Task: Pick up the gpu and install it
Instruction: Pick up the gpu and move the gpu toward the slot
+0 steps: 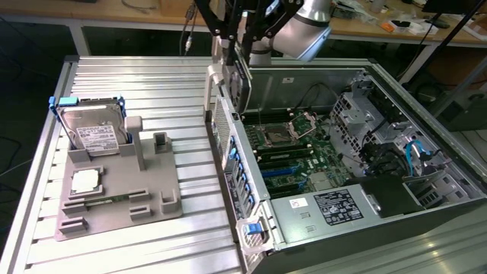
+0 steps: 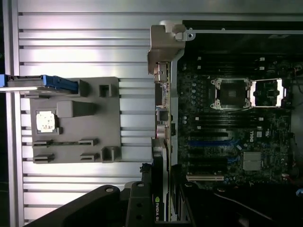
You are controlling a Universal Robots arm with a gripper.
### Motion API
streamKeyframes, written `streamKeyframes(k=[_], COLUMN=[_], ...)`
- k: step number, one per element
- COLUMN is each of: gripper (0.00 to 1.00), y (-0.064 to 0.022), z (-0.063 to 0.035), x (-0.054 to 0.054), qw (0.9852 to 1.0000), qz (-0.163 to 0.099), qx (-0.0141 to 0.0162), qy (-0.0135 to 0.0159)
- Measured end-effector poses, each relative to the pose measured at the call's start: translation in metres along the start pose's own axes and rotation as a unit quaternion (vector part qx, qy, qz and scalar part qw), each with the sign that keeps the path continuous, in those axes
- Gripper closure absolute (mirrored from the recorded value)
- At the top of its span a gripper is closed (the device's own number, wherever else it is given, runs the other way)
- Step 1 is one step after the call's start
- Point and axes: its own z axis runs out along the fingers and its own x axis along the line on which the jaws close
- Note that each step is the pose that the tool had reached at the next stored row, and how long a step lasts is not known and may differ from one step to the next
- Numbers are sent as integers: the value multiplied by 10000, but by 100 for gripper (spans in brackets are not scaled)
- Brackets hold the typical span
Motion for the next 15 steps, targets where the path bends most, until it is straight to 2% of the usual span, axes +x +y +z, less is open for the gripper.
streamKeyframes(k=[15], gripper=[73], y=[-3], z=[-2], x=[-649], qw=[10000], qz=[0], qx=[0], qy=[6])
